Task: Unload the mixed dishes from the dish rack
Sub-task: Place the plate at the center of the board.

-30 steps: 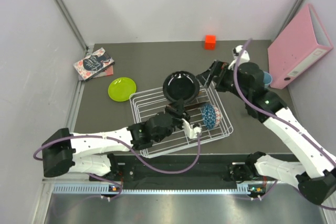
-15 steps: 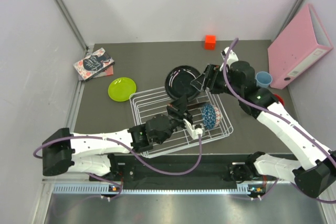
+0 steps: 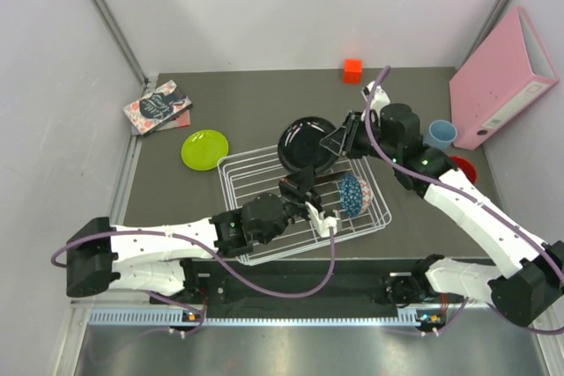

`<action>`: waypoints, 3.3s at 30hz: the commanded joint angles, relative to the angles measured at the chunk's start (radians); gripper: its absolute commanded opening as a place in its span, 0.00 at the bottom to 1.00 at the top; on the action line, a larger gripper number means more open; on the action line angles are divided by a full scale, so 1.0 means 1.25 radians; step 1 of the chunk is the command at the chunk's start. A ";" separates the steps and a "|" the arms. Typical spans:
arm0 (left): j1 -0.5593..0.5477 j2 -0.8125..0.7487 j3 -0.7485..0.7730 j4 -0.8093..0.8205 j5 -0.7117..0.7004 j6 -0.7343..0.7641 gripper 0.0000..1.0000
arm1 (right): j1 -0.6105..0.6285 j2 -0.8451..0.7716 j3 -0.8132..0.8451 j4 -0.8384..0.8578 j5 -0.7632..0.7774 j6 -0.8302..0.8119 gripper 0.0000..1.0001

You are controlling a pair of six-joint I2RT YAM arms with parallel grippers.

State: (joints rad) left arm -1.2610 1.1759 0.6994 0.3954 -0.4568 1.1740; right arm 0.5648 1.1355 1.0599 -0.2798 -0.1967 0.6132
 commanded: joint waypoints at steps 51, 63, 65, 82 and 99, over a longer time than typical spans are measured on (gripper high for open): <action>0.713 0.106 0.129 0.238 0.946 -2.111 0.70 | -0.037 -0.124 -0.040 0.172 0.126 -0.006 0.00; 0.662 0.120 0.123 0.221 0.950 -2.049 0.68 | -0.038 -0.047 -0.038 0.290 -0.033 0.069 0.00; 0.660 0.122 0.120 0.219 0.948 -2.041 0.59 | -0.037 -0.033 -0.037 0.297 -0.066 0.075 0.00; 0.652 0.096 0.151 0.035 0.896 -1.900 0.00 | -0.027 0.003 -0.032 0.188 -0.098 0.003 0.05; 0.865 -0.104 0.212 -0.401 0.615 -1.706 0.00 | -0.028 -0.221 -0.105 0.108 0.243 -0.033 1.00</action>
State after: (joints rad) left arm -0.3485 1.1419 0.9169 0.0975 0.4458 -1.0153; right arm 0.5259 1.0042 0.9787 -0.1711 -0.1017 0.5758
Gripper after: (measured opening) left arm 0.179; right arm 0.993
